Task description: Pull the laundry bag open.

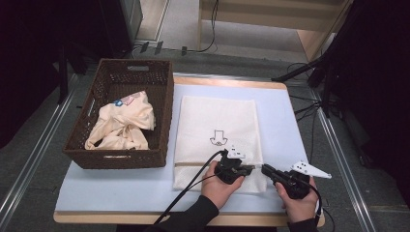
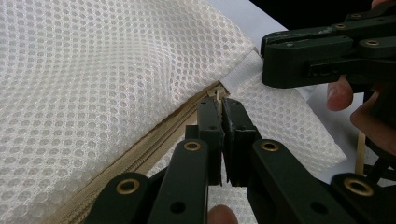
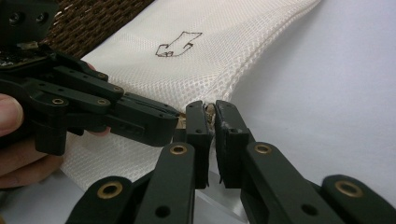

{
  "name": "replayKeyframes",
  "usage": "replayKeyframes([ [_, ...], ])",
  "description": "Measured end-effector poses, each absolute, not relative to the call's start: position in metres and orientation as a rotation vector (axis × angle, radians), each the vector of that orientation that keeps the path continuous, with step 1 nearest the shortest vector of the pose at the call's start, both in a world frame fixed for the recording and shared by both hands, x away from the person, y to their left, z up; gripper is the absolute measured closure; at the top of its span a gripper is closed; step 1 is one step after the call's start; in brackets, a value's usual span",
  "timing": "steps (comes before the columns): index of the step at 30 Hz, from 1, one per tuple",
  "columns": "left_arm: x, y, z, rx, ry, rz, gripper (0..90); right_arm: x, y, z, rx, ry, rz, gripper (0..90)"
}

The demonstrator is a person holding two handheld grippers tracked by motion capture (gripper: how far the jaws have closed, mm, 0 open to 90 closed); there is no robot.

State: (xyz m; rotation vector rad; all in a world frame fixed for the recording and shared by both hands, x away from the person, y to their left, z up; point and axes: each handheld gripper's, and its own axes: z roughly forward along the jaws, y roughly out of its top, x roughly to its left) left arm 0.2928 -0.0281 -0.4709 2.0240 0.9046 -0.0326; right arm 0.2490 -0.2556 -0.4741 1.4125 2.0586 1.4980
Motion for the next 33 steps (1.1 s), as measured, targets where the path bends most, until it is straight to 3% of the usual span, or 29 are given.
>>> replayKeyframes([
  [33,0.294,-0.013,-0.469,1.963,0.972,-0.139,87.9,0.243,-0.245,-0.467,1.384,2.049,1.455,86.2],
])
